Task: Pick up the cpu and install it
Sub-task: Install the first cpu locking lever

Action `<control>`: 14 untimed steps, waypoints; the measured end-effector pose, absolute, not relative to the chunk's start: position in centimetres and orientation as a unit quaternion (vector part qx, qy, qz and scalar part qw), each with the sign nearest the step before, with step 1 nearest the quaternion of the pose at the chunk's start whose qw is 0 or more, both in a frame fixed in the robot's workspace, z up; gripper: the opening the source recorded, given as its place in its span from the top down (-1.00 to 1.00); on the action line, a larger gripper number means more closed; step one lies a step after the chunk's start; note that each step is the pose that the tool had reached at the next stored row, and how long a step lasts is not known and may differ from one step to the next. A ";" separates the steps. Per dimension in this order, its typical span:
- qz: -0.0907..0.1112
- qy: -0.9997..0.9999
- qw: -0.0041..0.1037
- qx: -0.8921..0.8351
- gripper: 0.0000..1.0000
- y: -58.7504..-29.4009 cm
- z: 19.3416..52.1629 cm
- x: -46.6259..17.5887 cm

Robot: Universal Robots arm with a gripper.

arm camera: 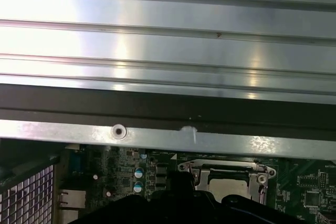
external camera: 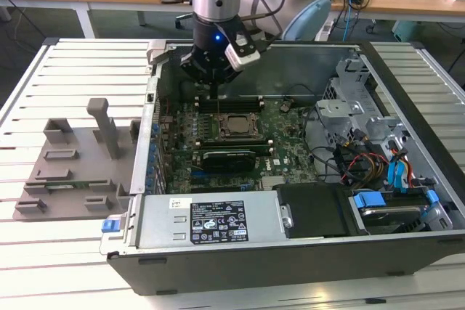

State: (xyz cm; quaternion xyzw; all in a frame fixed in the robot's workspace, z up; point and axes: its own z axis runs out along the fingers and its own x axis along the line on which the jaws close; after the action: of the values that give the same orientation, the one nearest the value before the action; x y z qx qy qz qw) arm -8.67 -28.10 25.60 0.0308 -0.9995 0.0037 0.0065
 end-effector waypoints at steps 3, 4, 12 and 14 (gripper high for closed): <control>0.004 -0.999 0.006 0.031 0.79 -28.1 25.6 -8.3; 0.004 -0.999 0.006 0.031 0.79 -28.1 25.5 -8.2; 0.004 -0.999 0.007 0.031 0.79 -28.1 25.4 -7.2; 0.004 -0.999 0.007 0.031 0.79 -28.1 25.4 -7.1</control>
State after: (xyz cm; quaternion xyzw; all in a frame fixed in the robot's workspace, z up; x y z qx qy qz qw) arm -7.10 -28.10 25.43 0.0308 -0.9995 0.0037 0.0065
